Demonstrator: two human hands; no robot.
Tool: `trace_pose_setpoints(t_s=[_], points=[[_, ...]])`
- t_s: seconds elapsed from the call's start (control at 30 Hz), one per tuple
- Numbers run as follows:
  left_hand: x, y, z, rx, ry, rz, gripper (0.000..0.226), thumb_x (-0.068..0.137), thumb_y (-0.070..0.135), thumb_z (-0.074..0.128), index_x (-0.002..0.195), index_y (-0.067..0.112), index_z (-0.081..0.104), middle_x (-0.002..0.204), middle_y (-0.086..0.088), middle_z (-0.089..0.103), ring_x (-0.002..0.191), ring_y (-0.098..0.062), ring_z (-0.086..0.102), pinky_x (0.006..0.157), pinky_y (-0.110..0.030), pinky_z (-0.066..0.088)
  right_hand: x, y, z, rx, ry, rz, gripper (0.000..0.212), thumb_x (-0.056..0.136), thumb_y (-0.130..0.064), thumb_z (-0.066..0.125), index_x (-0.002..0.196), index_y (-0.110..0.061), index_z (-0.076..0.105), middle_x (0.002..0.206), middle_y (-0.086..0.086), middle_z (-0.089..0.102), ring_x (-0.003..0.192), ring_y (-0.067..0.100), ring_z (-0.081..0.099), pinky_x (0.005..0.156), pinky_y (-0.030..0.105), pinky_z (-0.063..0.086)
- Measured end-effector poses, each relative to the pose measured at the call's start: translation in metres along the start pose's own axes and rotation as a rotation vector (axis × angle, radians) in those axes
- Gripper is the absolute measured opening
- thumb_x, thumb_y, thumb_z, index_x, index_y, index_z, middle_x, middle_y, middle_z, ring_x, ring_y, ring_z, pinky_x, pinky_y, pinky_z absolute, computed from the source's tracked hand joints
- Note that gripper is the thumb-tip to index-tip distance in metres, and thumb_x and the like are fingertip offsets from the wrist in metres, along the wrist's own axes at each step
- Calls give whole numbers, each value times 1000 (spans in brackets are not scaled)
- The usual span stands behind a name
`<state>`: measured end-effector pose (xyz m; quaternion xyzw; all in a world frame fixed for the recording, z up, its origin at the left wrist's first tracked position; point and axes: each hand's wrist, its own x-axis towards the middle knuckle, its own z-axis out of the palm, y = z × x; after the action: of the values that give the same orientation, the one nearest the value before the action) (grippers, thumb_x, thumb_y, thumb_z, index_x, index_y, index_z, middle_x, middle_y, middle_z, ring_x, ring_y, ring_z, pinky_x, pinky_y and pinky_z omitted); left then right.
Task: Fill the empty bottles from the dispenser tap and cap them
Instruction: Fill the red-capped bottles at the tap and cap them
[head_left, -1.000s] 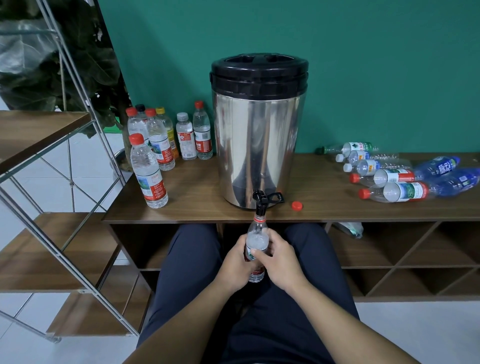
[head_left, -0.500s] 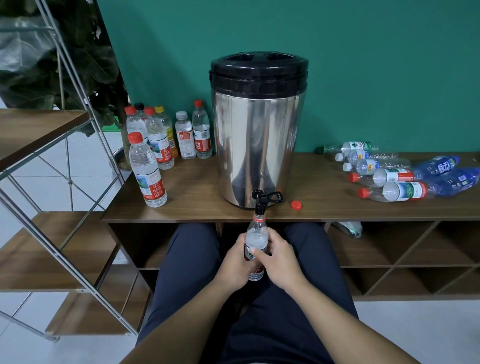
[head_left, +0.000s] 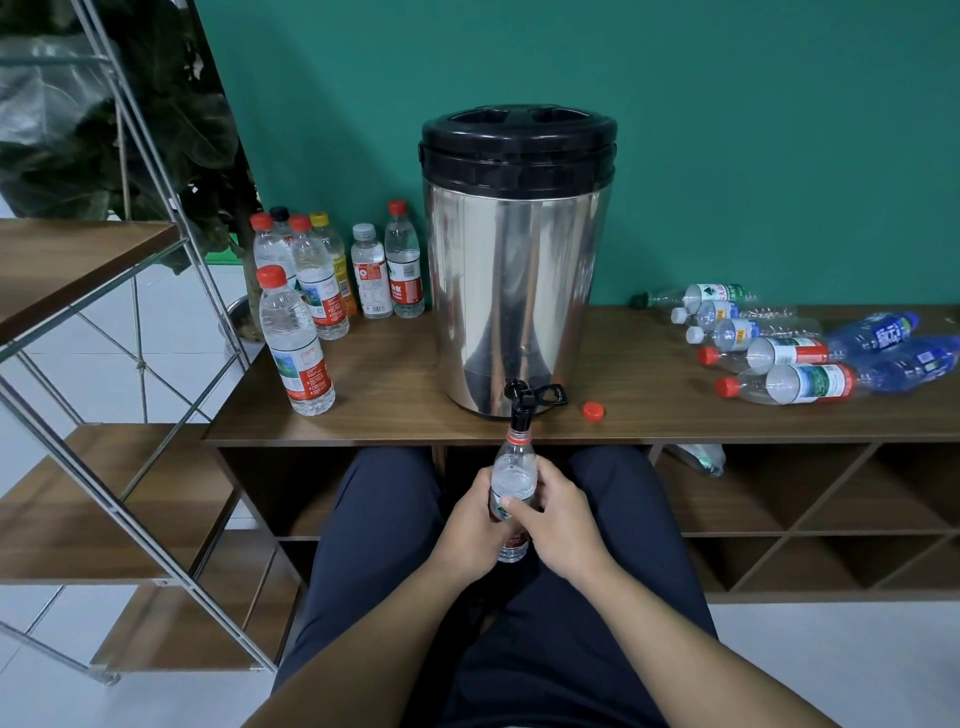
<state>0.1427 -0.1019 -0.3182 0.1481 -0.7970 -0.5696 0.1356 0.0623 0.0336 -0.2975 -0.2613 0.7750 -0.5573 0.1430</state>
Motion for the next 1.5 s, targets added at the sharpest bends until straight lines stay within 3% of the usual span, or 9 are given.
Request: trace_pose_setpoints(t_s=[0.67,0.83,1.0,1.13,1.27,1.33,1.5], points=[[2,-1,-1,65,-20,-11,54,97,5,76,138,32,57,118,12,74,109,-1,72,94,-22,58,-3,-8,-4,-42,-11,11,63,94,-15,84,148,-39,62,124,-18,79,117,6,75,107,42,61],[2,2,-2,32,-11,-18,52,97,9,81,139,29,59,119,12,74,109,1,71,93,-16,55,-4,-15,-8,-12,-24,24,59,97,-10,80,146,-38,63,124,-14,80,117,8,76,108,43,61],[4,3,-1,-35,-12,-46,54,94,16,89,137,32,60,119,12,77,111,-1,74,98,-26,60,-5,-27,-15,45,10,23,49,103,-15,76,149,-25,63,129,-15,79,122,3,74,111,39,59],[5,0,-1,-55,-22,-62,58,93,19,89,139,36,58,122,13,77,115,-4,74,105,-37,60,1,-37,-23,22,66,22,54,108,-32,73,158,-21,58,143,-15,72,133,-6,64,119,31,52],[7,-2,0,-56,-22,-59,58,91,18,89,136,37,58,124,14,76,118,-4,72,109,-40,58,6,-59,-35,15,117,-14,27,110,-35,70,137,-37,67,129,-20,75,122,-8,68,103,13,51],[7,-2,0,-51,-22,-61,57,92,17,89,135,37,59,123,15,76,118,-4,72,110,-39,57,7,-68,-39,11,156,-44,19,111,-37,66,130,-40,67,120,-18,77,114,-8,70,96,10,50],[7,-2,0,-39,-25,-72,58,93,18,89,137,37,58,123,15,74,117,-1,70,109,-34,57,14,-77,-44,19,178,-74,24,116,-45,55,107,-29,71,102,-11,78,98,5,74,93,34,58]])
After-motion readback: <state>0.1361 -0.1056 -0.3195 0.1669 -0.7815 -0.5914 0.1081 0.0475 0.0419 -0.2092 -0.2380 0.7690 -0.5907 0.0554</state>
